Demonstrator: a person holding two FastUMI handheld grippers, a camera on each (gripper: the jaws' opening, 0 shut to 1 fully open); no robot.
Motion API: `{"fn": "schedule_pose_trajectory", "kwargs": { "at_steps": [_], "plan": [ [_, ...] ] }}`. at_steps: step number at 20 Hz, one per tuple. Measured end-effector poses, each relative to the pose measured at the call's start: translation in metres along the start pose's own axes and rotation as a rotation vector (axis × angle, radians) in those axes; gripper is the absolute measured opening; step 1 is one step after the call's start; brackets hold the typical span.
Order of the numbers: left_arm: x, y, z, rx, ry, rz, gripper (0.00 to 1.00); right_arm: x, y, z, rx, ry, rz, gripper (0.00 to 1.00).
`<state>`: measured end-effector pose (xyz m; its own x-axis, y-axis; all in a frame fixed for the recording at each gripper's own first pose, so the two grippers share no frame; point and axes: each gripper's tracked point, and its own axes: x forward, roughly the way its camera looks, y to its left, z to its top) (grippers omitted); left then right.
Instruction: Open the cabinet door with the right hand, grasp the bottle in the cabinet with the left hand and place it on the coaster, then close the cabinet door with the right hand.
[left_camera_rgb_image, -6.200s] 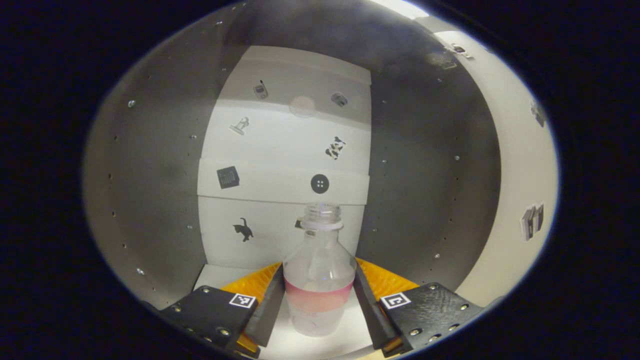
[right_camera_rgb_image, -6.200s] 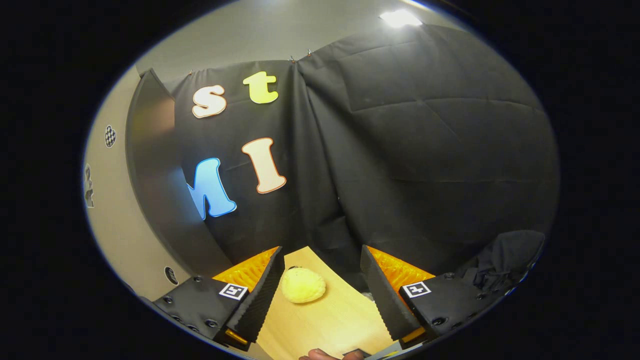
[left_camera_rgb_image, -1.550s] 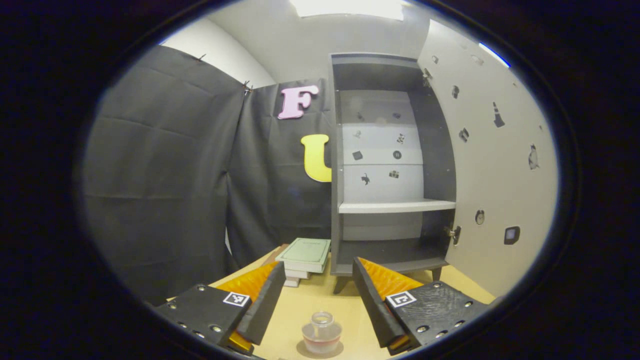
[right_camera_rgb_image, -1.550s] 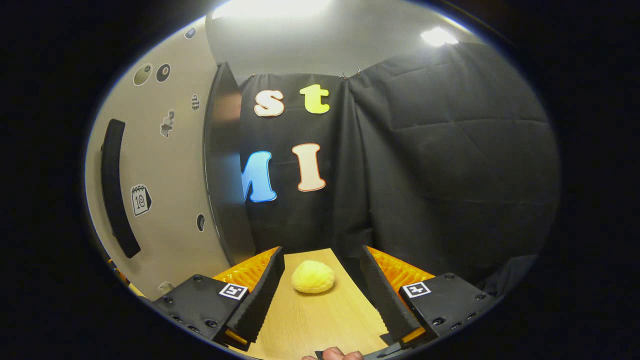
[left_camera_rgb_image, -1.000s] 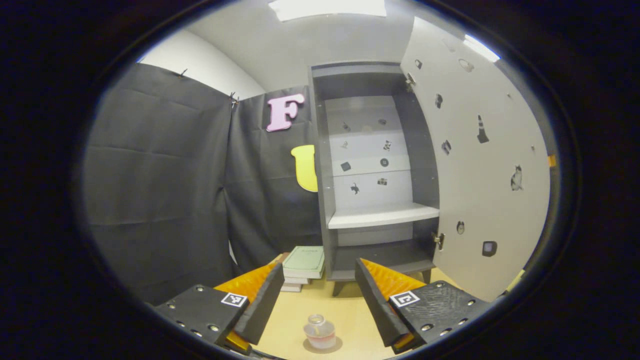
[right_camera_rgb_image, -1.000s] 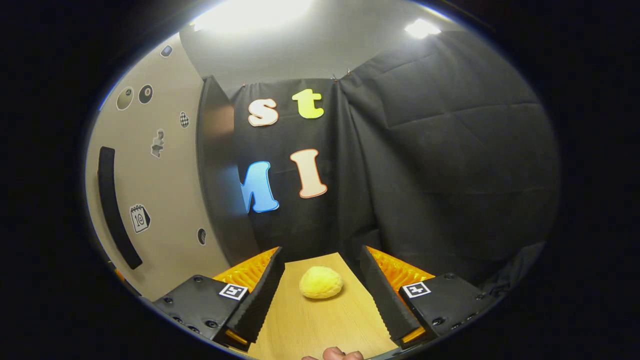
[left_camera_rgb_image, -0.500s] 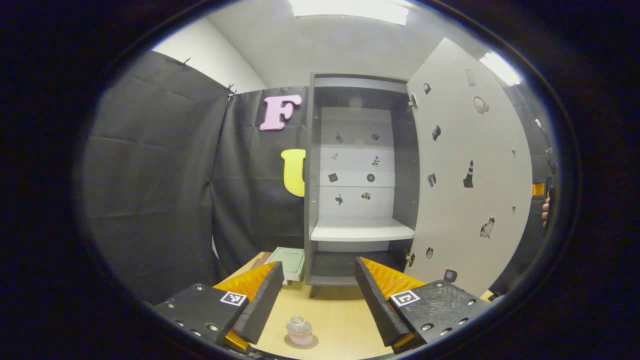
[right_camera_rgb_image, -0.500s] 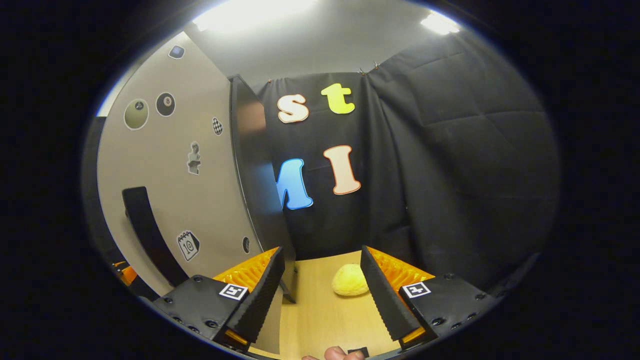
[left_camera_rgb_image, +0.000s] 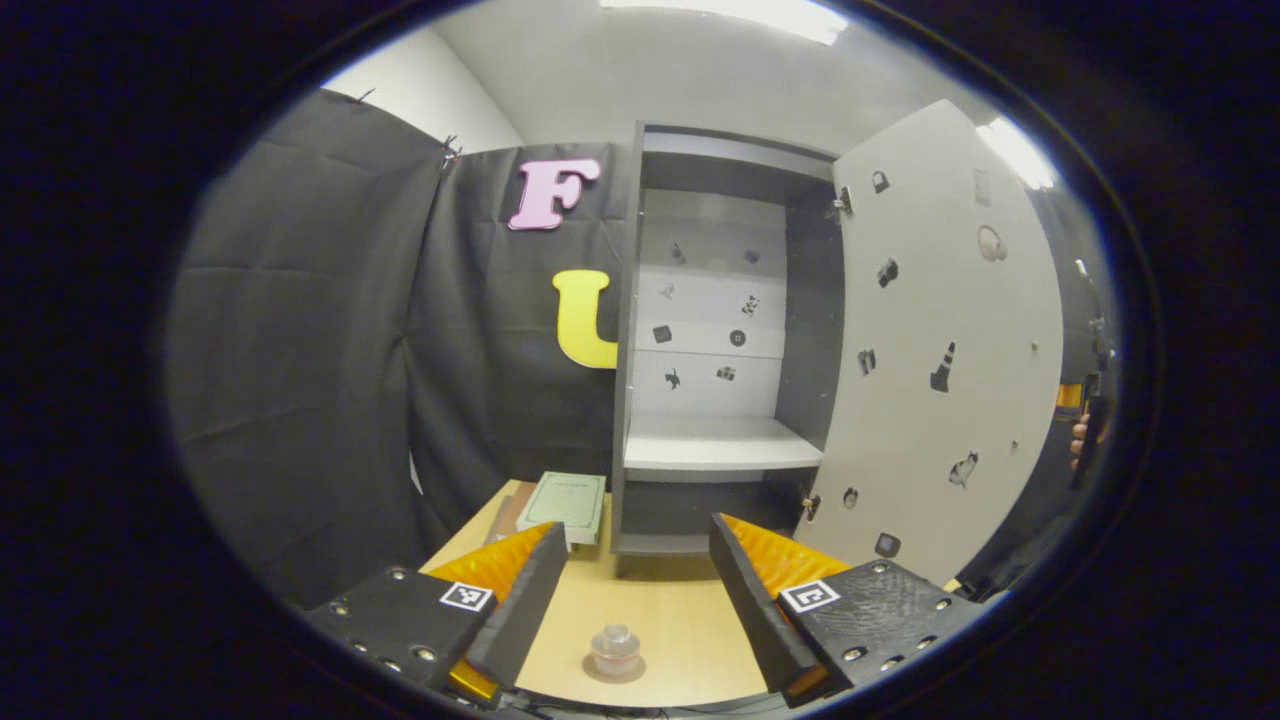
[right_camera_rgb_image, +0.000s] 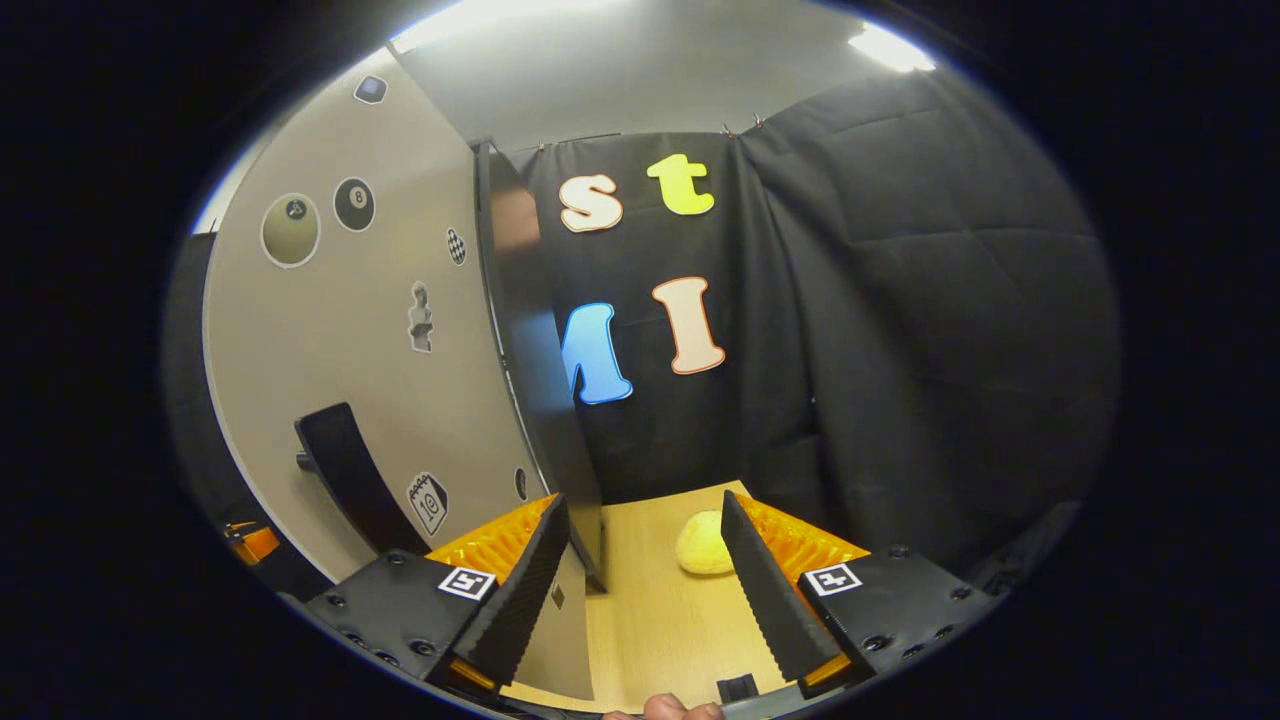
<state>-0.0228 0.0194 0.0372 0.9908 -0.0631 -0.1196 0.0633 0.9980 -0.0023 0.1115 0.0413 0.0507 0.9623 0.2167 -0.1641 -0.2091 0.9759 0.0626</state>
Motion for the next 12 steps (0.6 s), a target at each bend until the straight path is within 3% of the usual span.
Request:
{"fn": "schedule_pose_trajectory", "kwargs": {
  "at_steps": [3, 6, 7, 8, 9, 11, 12],
  "plan": [
    [0.004, 0.01, -0.002, -0.024, 0.007, -0.031, 0.88, -0.003, 0.019, 0.0, 0.004, 0.0, 0.006, 0.96],
    [0.004, 0.034, -0.004, -0.035, 0.0, -0.022, 0.87, -0.008, 0.016, -0.002, -0.003, 0.003, -0.061, 0.96],
    [0.004, 0.042, -0.005, -0.035, -0.004, -0.016, 0.89, -0.011, 0.02, 0.001, -0.004, -0.006, -0.067, 0.89],
    [0.004, 0.048, -0.007, -0.037, 0.001, -0.016, 0.91, -0.012, 0.022, 0.005, -0.012, -0.022, -0.074, 0.88],
    [0.005, 0.055, -0.01, -0.038, 0.009, -0.014, 0.9, -0.014, 0.025, 0.007, -0.031, -0.032, -0.081, 0.96],
    [0.008, 0.071, -0.012, -0.043, 0.012, -0.005, 0.89, -0.017, 0.032, 0.007, -0.077, -0.039, -0.095, 0.96],
    [0.009, 0.077, -0.012, -0.046, 0.011, -0.007, 0.88, -0.018, 0.037, 0.007, -0.092, -0.04, -0.099, 0.88]
  ]
}}
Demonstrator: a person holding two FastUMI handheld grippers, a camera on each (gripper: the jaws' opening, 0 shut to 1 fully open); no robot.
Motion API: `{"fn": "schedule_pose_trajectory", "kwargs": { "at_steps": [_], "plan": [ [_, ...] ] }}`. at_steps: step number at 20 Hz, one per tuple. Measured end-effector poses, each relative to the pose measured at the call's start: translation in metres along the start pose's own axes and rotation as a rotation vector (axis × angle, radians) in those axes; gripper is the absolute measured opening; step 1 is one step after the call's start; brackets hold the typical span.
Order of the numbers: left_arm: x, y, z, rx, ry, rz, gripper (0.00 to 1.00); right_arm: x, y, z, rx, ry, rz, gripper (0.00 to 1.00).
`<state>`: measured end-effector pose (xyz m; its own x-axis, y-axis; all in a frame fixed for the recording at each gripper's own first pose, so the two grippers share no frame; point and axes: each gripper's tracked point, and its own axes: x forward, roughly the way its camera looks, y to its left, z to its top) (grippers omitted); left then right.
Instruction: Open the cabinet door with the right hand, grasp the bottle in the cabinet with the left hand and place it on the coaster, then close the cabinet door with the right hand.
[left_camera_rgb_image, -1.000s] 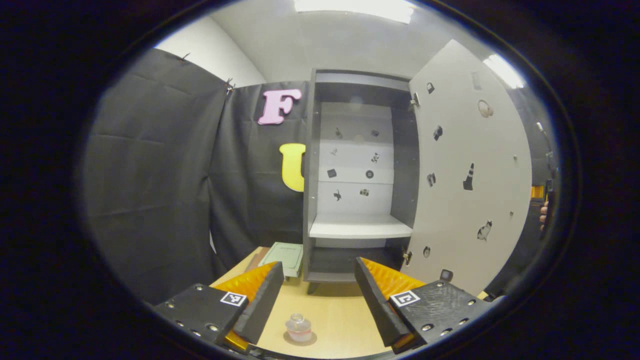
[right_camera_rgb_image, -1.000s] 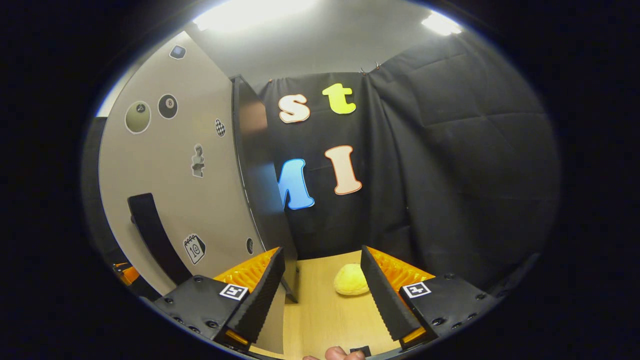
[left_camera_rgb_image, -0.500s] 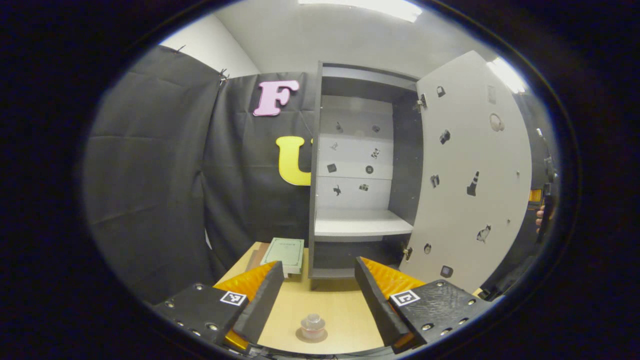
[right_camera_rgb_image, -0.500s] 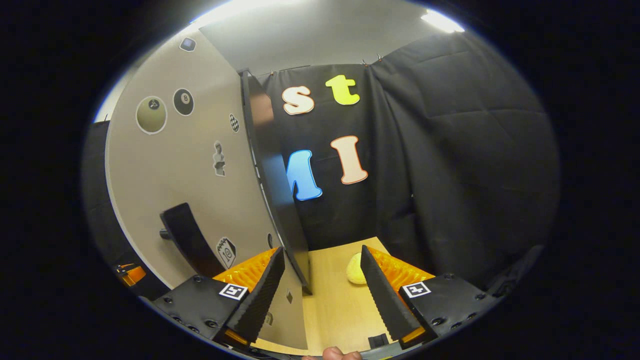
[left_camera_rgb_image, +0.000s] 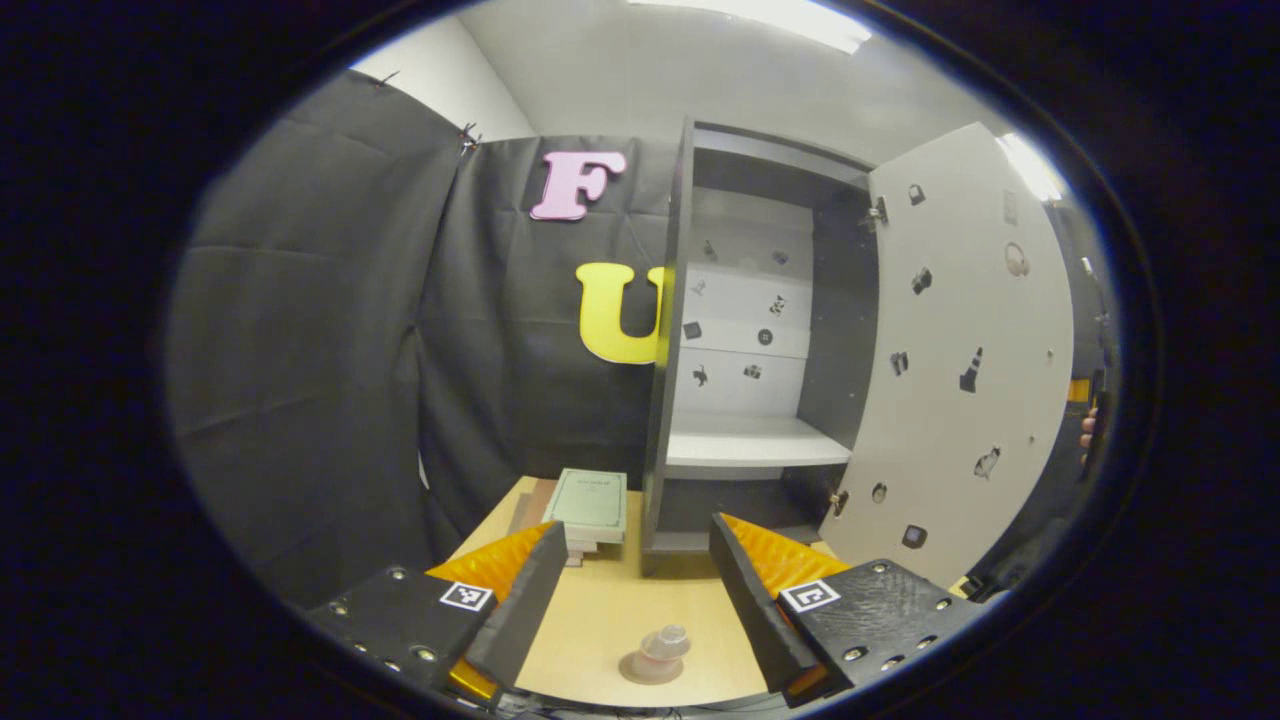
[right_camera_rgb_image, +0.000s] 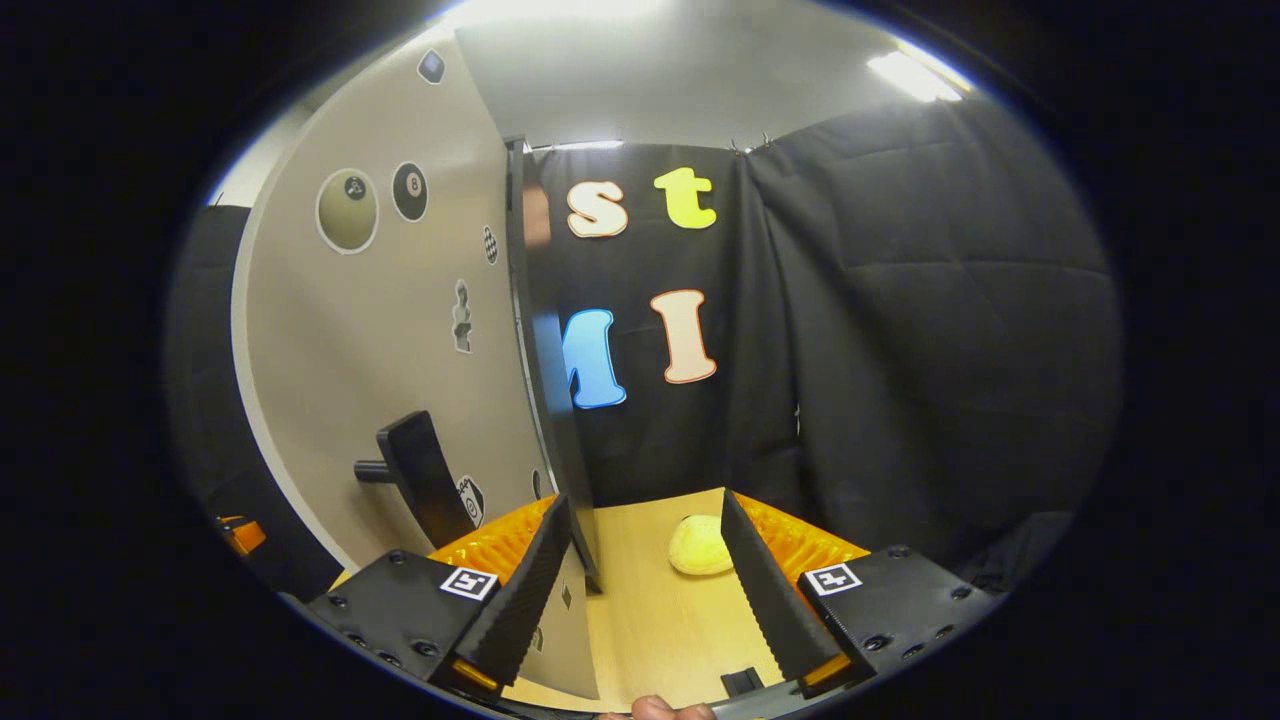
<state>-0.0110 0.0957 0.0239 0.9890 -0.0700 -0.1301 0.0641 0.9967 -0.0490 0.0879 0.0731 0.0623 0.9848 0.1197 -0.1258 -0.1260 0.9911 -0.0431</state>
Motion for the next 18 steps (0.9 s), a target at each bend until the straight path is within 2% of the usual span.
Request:
{"fn": "schedule_pose_trajectory", "kwargs": {
  "at_steps": [1, 2, 11, 16, 18],
  "plan": [
    [0.002, 0.005, 0.0, -0.001, -0.004, -0.001, 0.87, -0.002, 0.006, 0.0, -0.007, 0.0, 0.001, 0.88],
    [0.003, 0.012, 0.0, -0.001, -0.007, 0.003, 0.87, -0.002, 0.013, -0.002, -0.01, 0.001, 0.008, 0.95],
    [0.009, 0.055, -0.005, 0.02, -0.008, 0.003, 0.87, -0.008, 0.092, -0.012, 0.0, 0.013, 0.098, 0.96],
    [0.009, 0.079, -0.007, 0.052, -0.012, -0.006, 0.87, 0.005, 0.127, -0.015, -0.002, -0.004, 0.126, 0.96],
    [0.011, 0.09, -0.009, 0.068, -0.005, -0.012, 0.9, 0.003, 0.144, -0.019, 0.016, -0.013, 0.134, 0.96]
  ]
}}
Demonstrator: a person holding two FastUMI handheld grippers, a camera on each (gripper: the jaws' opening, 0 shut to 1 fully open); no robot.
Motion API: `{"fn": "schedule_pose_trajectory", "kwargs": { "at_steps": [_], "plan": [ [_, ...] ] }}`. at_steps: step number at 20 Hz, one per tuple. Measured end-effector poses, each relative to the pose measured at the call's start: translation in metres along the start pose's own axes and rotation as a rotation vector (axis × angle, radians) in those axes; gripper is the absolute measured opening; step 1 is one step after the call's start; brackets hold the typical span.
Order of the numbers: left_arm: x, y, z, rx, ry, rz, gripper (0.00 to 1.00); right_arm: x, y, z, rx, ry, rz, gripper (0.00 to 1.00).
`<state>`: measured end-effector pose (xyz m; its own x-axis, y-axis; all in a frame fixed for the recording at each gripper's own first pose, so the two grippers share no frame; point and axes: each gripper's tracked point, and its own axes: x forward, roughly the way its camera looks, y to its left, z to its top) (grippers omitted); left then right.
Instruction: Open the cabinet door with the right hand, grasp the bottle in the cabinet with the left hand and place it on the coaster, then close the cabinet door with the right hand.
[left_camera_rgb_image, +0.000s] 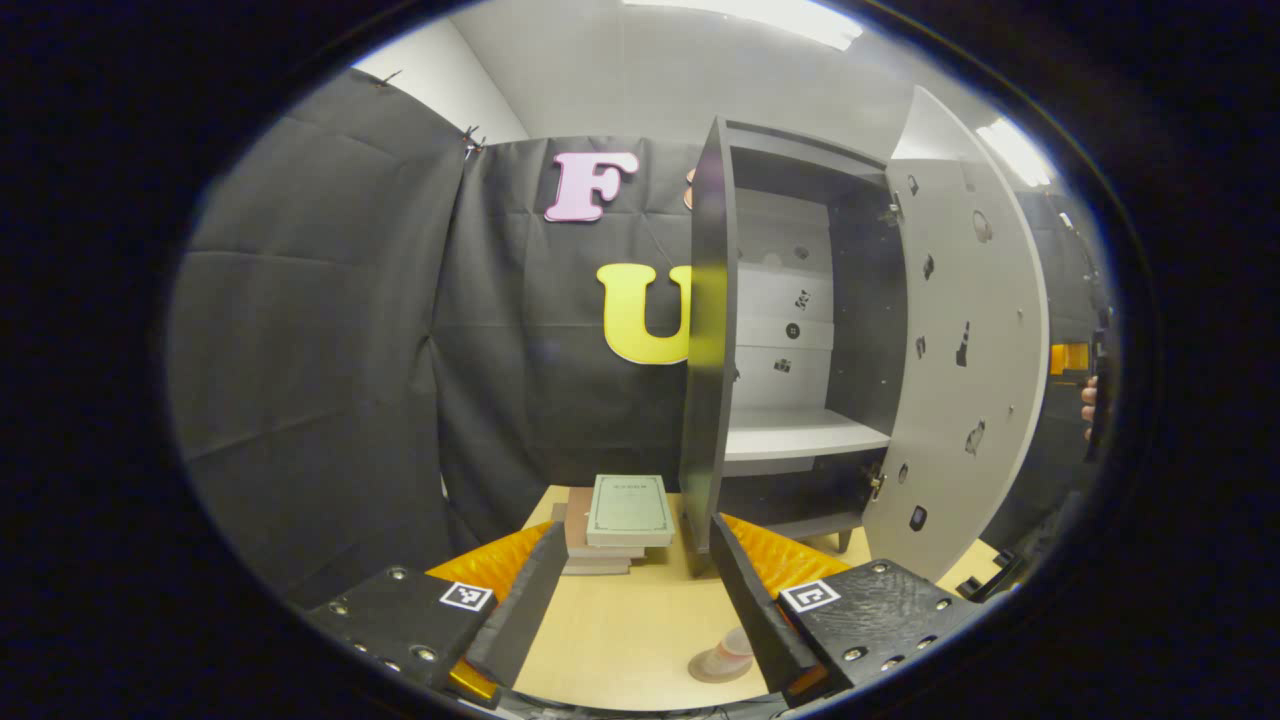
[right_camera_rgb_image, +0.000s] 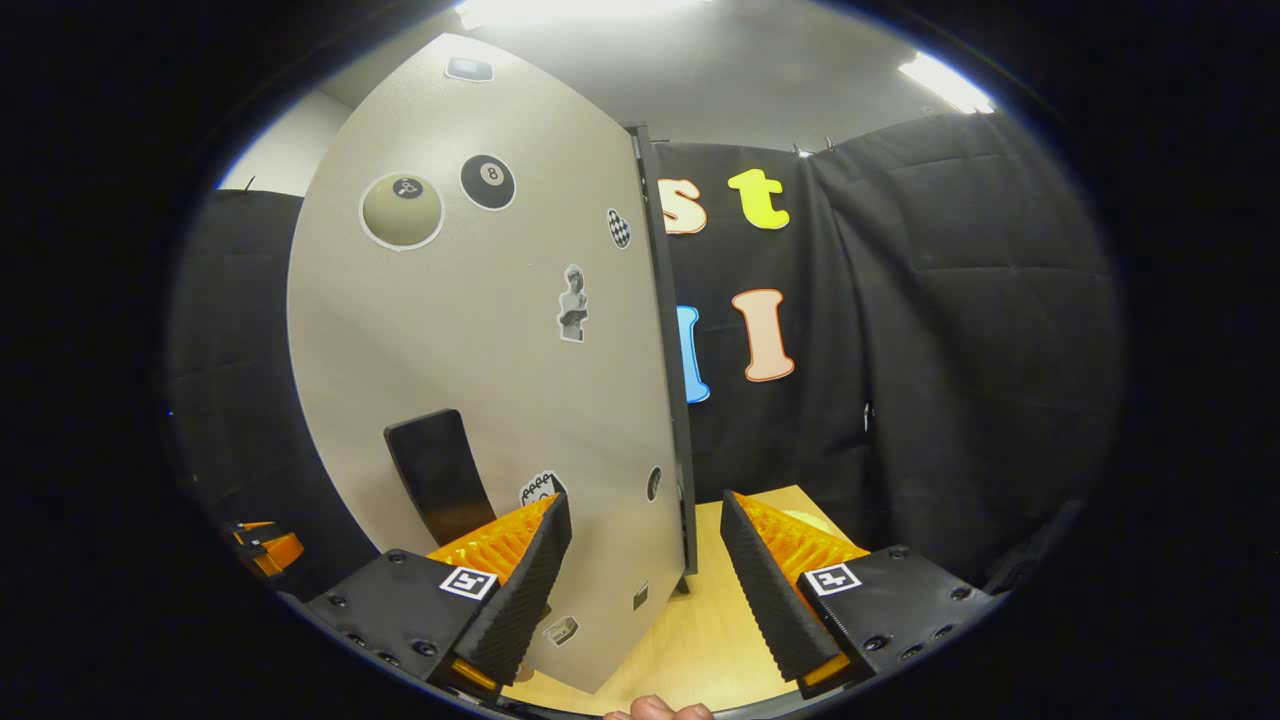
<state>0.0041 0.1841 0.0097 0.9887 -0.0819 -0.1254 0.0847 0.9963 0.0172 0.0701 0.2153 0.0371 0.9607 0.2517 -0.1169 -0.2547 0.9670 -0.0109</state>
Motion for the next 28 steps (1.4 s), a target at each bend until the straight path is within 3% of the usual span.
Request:
{"fn": "schedule_pose_trajectory", "kwargs": {
  "at_steps": [7, 10, 19, 25, 28],
  "plan": [
    [0.009, 0.02, -0.005, -0.006, 0.018, -0.03, 0.88, 0.012, 0.067, -0.015, 0.068, 0.03, 0.101, 0.96],
    [0.013, 0.018, -0.005, -0.028, 0.018, -0.036, 0.88, 0.008, 0.076, -0.012, 0.062, 0.024, 0.11, 0.96],
    [0.028, -0.021, 0.005, -0.14, -0.012, -0.041, 0.88, -0.006, 0.021, -0.011, -0.043, 0.023, 0.043, 0.96],
    [0.027, -0.05, 0.03, -0.12, -0.048, 0.033, 0.91, -0.004, -0.026, -0.007, -0.039, 0.032, 0.063, 0.96],
    [0.022, -0.07, 0.043, -0.09, -0.068, 0.061, 0.87, 0.001, -0.045, -0.002, -0.04, 0.026, 0.085, 0.96]
  ]
}}
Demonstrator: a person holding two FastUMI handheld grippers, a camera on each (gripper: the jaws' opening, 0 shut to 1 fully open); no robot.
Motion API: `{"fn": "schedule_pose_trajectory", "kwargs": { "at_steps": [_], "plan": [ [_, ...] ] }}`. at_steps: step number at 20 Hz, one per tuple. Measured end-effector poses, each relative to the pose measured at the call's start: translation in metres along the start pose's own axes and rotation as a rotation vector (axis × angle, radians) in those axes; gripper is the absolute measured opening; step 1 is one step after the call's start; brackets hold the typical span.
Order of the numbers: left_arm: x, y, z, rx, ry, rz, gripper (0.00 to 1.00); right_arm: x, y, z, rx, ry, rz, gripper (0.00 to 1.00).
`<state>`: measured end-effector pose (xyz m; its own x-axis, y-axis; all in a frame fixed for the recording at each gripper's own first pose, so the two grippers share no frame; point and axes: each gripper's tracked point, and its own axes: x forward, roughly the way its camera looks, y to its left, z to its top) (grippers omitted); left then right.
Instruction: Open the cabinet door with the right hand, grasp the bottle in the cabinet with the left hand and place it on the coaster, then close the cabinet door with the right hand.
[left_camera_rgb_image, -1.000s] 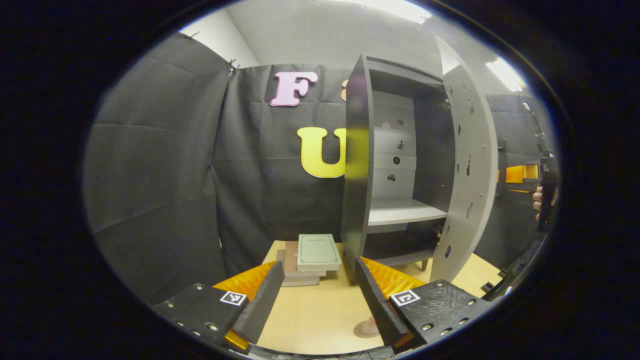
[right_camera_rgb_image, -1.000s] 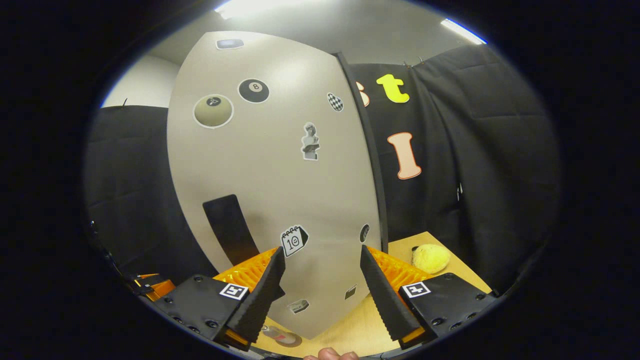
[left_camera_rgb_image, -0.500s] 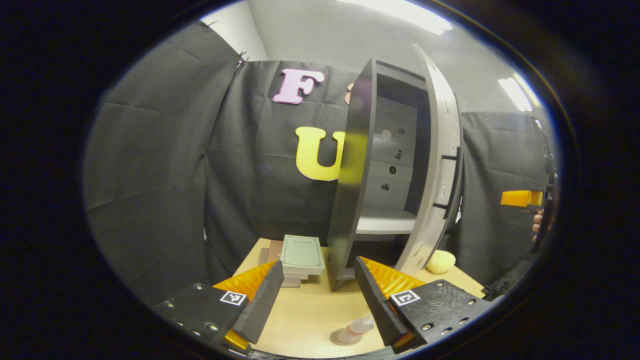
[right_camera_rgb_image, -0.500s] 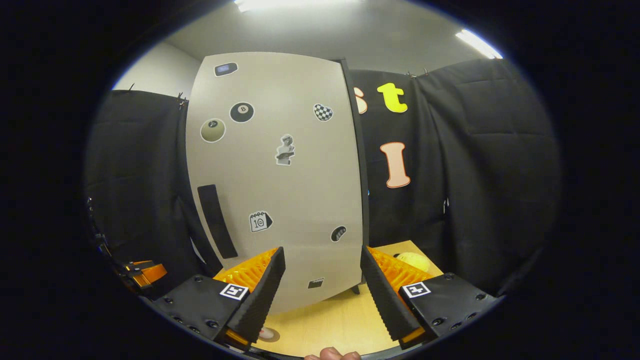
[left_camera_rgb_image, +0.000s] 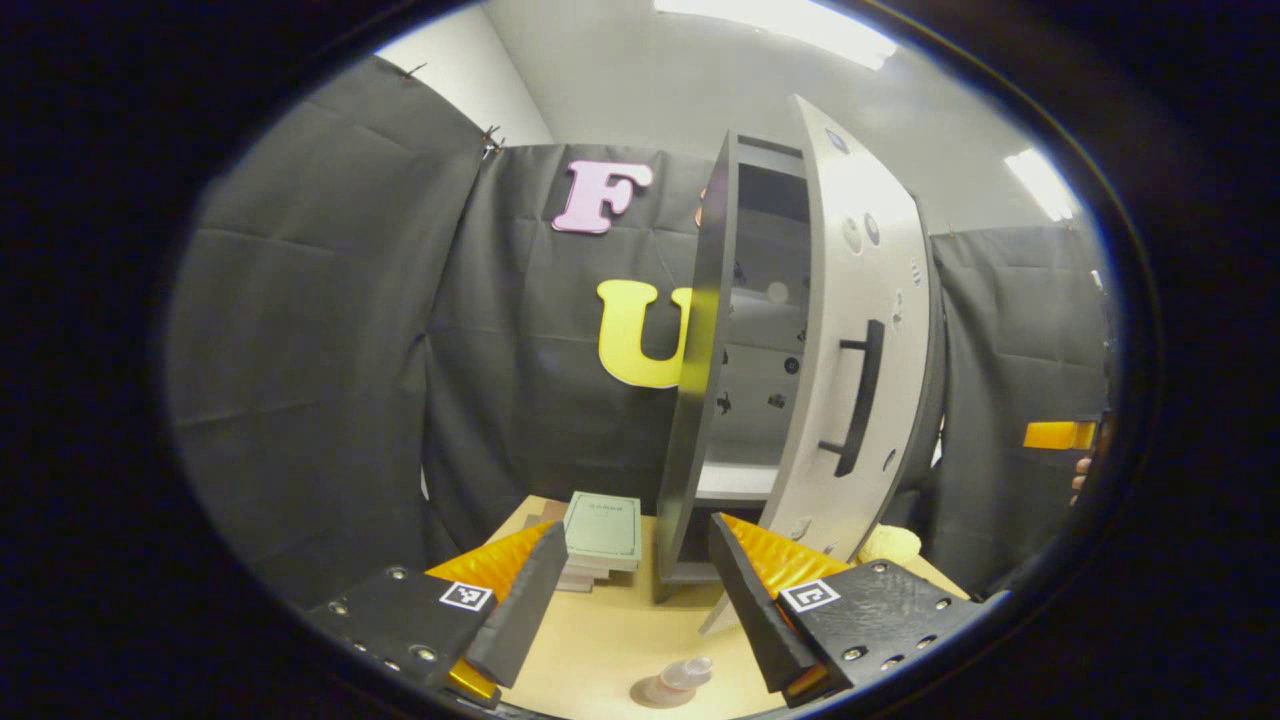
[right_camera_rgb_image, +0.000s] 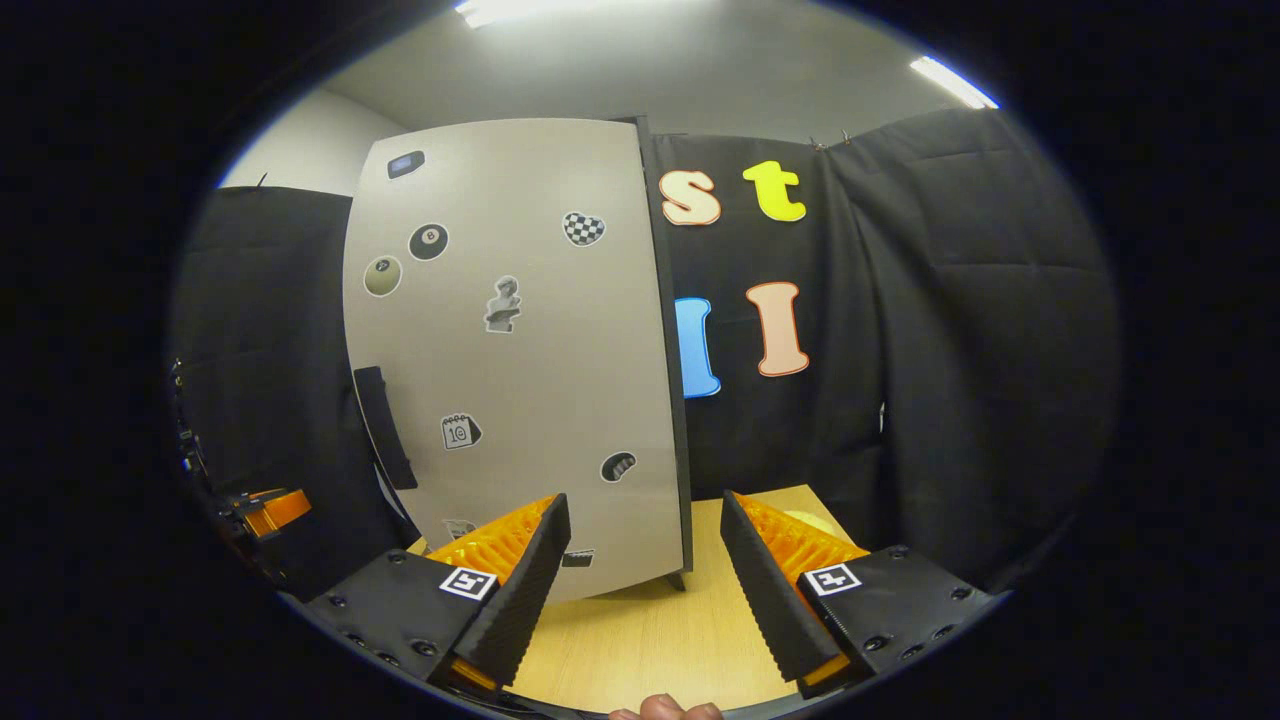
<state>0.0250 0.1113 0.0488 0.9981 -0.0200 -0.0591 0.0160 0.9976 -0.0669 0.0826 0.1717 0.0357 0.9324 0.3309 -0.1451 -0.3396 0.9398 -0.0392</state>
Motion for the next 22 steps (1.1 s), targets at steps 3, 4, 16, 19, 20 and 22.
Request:
{"fn": "schedule_pose_trajectory", "kwargs": {
  "at_steps": [3, 4, 16, 19, 20, 22],
  "plan": [
    [-0.002, -0.02, 0.009, 0.031, -0.015, 0.026, 0.86, 0.006, -0.018, 0.003, -0.007, -0.002, 0.026, 0.96],
    [-0.002, -0.028, 0.011, 0.035, -0.024, 0.033, 0.87, 0.006, -0.022, 0.003, -0.01, -0.004, 0.04, 0.96],
    [-0.002, -0.124, 0.054, 0.063, -0.097, 0.023, 0.87, 0.012, -0.057, 0.014, 0.054, -0.036, 0.11, 0.96],
    [-0.005, -0.133, 0.062, 0.09, -0.108, 0.009, 0.87, 0.014, -0.06, 0.015, 0.067, -0.036, 0.093, 0.96],
    [-0.005, -0.134, 0.065, 0.098, -0.113, 0.007, 0.87, 0.016, -0.059, 0.014, 0.065, -0.033, 0.089, 0.96],
    [-0.006, -0.133, 0.065, 0.121, -0.117, 0.0, 0.87, 0.018, -0.056, 0.009, 0.05, -0.02, 0.082, 0.96]
  ]
}}
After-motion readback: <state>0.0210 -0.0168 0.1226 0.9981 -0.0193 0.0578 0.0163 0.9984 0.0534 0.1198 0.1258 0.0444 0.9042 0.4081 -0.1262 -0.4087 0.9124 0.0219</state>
